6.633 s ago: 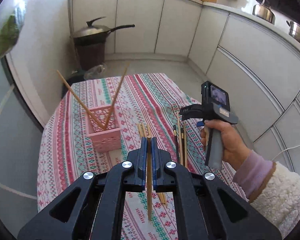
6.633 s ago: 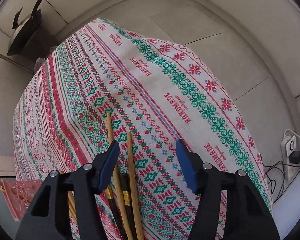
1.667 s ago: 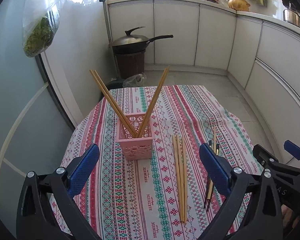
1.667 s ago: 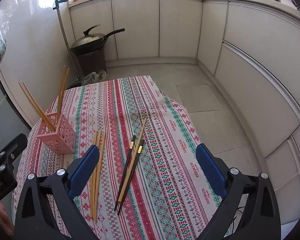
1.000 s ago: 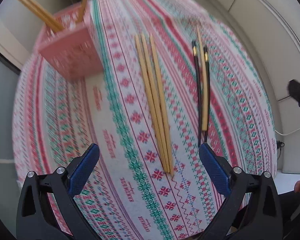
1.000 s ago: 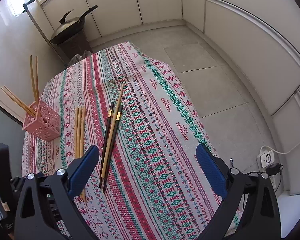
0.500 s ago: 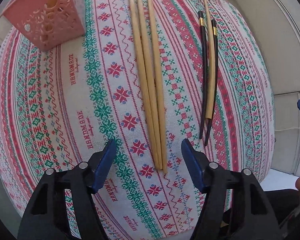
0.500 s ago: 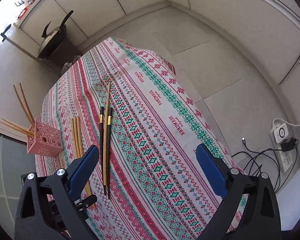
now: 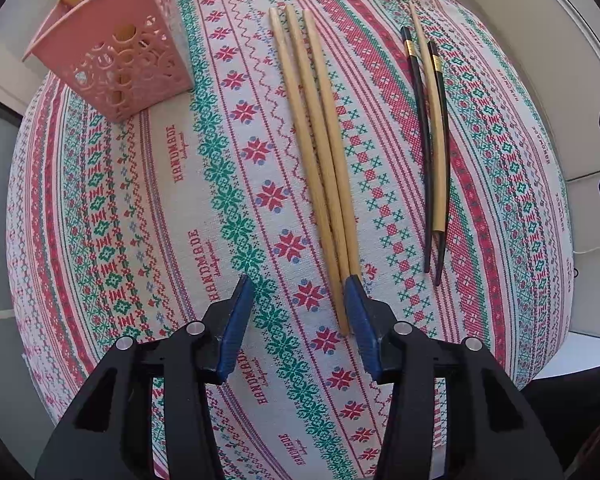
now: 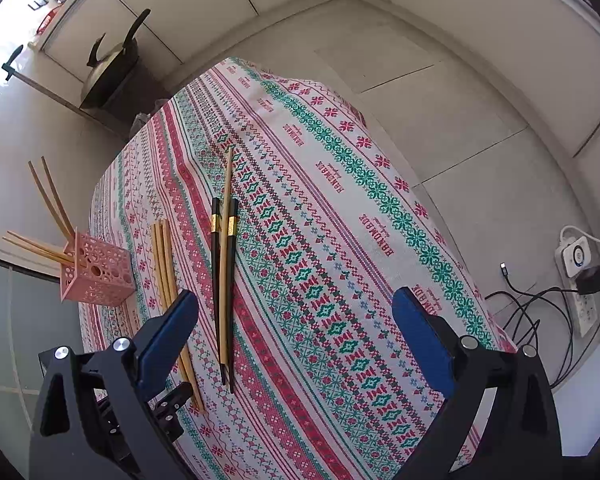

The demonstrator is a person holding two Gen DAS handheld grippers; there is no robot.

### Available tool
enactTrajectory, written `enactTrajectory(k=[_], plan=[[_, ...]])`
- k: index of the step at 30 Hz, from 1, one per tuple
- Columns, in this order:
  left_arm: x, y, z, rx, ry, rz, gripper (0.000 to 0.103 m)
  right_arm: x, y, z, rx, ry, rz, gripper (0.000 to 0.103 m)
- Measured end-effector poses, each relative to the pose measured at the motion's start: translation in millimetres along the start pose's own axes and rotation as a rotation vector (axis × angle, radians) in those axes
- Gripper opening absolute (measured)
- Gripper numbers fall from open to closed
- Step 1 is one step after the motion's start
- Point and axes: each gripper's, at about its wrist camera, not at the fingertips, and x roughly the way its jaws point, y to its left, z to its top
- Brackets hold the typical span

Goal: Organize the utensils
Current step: 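Close the left tool on a wooden chopstick while the right tool grasps another wooden chopstick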

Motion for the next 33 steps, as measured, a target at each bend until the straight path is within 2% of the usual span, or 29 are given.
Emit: enactTrajectory(k=[3, 5, 7, 9, 12, 14, 15, 16, 18, 20, 22, 27, 30, 33], plan=[[2.1, -9.1, 5.2, 0.008, 0.004, 0.008, 0.041, -0.5, -0.9, -0.1, 0.001, -0.004, -0.004, 0.095], [5.7, -10.2, 5.1, 0.019, 0.021, 0.026, 0.016, -0.3, -3.1, 0.3, 0.013, 0.002, 0.002, 0.095], [8.0, -10.5, 5.2, 0.032, 0.015, 0.036, 0.015, 0.4, -3.4, 0.3, 0.016, 0.005, 0.002, 0.095], [8.2, -15.7, 4.3, 0.042, 0.009, 0.007, 0.013, -0.1, -3.0, -0.4, 0.013, 0.004, 0.003, 0.095], [9.5, -22.0, 3.2, 0.057, -0.002, 0.016, 0.014, 0.8, -2.0, -0.7, 0.005, 0.005, -0.001, 0.095], [8.8, -19.7, 0.7, 0.046, -0.015, -0.005, 0.014, 2.9, -3.1, -0.4, 0.011, 0.011, -0.002, 0.095], [8.1, -17.7, -1.6, 0.043, -0.025, -0.015, 0.012, 3.9, -3.7, -0.2, 0.018, 0.015, -0.002, 0.095], [7.0, -13.1, -4.9, 0.040, -0.040, -0.025, 0.005, 4.9, -4.3, -0.1, 0.023, 0.017, -0.001, 0.094], [2.8, -7.2, -10.5, 0.044, -0.084, -0.058, 0.005, 7.2, -4.2, 0.9, 0.030, 0.019, -0.001, 0.095], [-12.2, -5.9, -18.0, 0.068, -0.145, -0.023, 0.004, 8.6, -2.7, 1.6, 0.034, 0.015, 0.000, 0.095], [-36.2, -5.0, -24.3, 0.077, -0.213, -0.042, 0.004, 9.7, -0.1, 3.3, 0.036, 0.006, 0.009, 0.094], [-112.4, -5.1, -41.5, 0.096, -0.452, -0.049, 0.004, 23.7, 11.7, 15.3, 0.047, -0.012, 0.023, 0.095], [-147.4, -0.2, -36.2, 0.104, -0.557, -0.046, 0.004, 40.6, 19.5, 32.5, 0.085, -0.010, 0.045, 0.094], [-169.6, 6.4, -35.0, 0.106, -0.625, -0.040, 0.004, 59.6, 32.2, 51.7, 0.103, 0.005, 0.058, 0.094]])
